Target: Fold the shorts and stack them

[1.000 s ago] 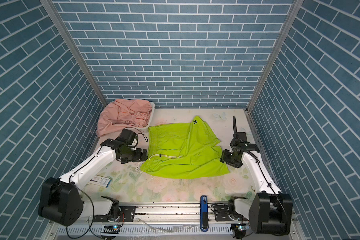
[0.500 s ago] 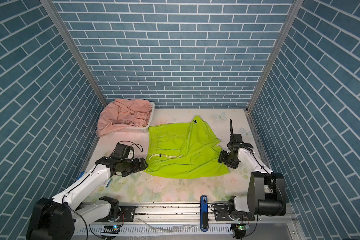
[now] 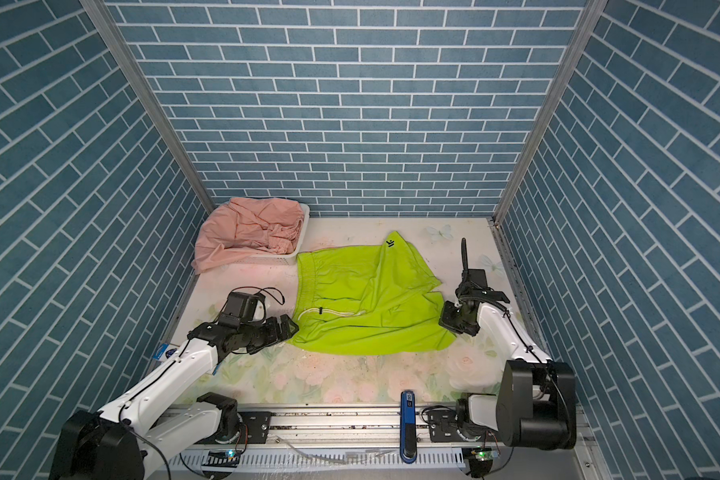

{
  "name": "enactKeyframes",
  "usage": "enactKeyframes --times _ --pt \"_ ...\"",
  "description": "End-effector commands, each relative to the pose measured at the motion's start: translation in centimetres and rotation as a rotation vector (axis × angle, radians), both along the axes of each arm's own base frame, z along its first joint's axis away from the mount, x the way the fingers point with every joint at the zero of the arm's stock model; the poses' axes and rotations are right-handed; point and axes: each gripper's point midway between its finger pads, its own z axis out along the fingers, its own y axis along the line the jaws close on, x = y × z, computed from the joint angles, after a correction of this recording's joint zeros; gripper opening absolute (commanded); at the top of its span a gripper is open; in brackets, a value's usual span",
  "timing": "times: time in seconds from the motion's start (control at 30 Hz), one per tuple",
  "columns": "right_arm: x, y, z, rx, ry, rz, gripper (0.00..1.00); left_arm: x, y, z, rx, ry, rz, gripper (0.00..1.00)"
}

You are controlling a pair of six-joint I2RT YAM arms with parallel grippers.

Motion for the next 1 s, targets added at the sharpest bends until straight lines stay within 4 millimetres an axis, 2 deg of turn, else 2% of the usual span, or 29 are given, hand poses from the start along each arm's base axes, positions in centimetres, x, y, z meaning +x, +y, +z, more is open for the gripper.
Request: enactKeyframes --times 0.0,0.13,0.17,0.23,0.27,0.4,0.5,0.53,0.63,0.8,0.97 --pt "-0.7 -0.3 0.2 -0.01 0.021 -0.025 0.0 0.2 -0.2 -0.8 -0.013 0.014 0.004 0.96" --pt "-0.8 -0.3 0.7 -0.006 0.009 -0.031 0.0 -0.1 -0.1 -1.8 -0.009 0.043 0.015 0.95" --pt "-0.7 -0.3 0.9 -0.006 0.004 -0.033 0.0 0.0 -0.2 -1.9 -0.021 0.039 0.019 0.93" --pt "-0.8 -0.4 1.1 -0.011 -0.003 -0.036 0.0 0.3 -0.7 -1.9 -0.06 0.024 0.024 0.82" --pt "-0.8 -0.4 1.3 -0.014 -0.004 -0.037 0.0 0.4 -0.9 -1.9 -0.074 0.021 0.026 0.76" --pt "-0.7 -0.8 2.0 -0.038 -0.021 -0.039 0.0 0.2 -0.6 -2.2 -0.052 0.05 0.031 0.28" --pt "-0.7 -1.8 2.9 -0.098 -0.033 -0.029 0.0 0.1 -0.2 -1.2 0.0 0.074 0.009 0.04" --pt "-0.7 -2.3 3.4 -0.134 -0.04 -0.023 0.0 0.2 -0.1 -0.6 0.01 0.073 0.004 0.0" --pt "-0.2 -4.1 5.2 -0.24 -0.1 -0.032 0.0 0.7 -0.3 1.5 0.017 0.048 -0.027 0.0" --pt "0.8 -3.4 9.0 -0.212 -0.26 -0.009 0.0 1.0 -0.2 5.7 0.053 0.023 -0.079 0.0" --pt "0.0 -3.8 13.3 -0.251 -0.338 0.019 0.0 -0.1 0.9 8.3 0.13 0.063 -0.115 0.0"
